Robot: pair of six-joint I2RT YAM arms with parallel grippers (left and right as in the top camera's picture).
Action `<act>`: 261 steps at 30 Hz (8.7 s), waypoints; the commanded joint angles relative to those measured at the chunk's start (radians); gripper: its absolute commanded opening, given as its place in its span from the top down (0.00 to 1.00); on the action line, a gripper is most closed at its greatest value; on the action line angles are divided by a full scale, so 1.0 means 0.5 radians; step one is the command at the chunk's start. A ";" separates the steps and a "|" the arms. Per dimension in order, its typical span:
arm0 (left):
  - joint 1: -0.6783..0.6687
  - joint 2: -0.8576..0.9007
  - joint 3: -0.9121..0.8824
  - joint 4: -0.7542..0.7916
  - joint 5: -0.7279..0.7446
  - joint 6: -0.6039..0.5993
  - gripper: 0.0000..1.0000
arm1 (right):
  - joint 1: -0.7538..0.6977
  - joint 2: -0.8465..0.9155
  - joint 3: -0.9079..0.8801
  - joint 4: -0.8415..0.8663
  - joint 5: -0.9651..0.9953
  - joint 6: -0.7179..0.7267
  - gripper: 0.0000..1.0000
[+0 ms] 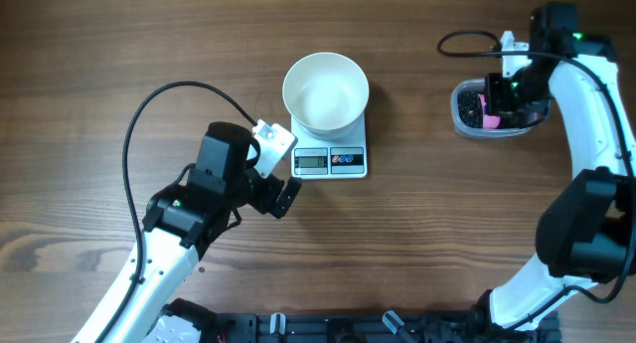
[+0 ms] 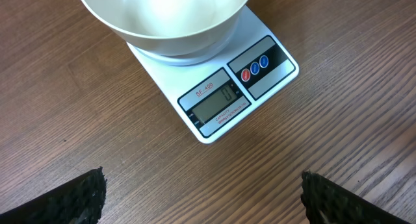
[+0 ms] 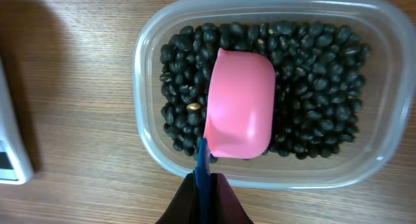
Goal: Scoop item into bowl and weigh 150g on scale
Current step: 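Tilt and lift the filled scoop out of the tub with the right gripper, then carry the scoop left over the white bowl with the right gripper, then tip the scoop to pour beans into the bowl with the right gripper, then move the empty scoop back right over the bean tub, then dip the scoop into the black beans again with the right gripper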
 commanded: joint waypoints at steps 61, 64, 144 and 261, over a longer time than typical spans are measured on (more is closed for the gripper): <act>0.008 0.008 -0.008 0.000 0.010 0.017 0.00 | -0.836 0.068 -0.005 -0.242 -1.305 -0.378 0.96; 0.009 0.008 -0.008 0.000 0.010 0.018 0.00 | -0.836 0.068 -0.005 -0.282 -1.344 -0.452 0.96; 0.009 0.008 -0.008 0.000 0.010 0.018 0.00 | 1.183 0.069 0.433 0.462 0.114 0.095 0.96; 0.008 0.008 -0.008 -0.001 0.010 0.018 0.00 | 0.209 -0.049 0.151 -0.048 0.977 0.257 0.96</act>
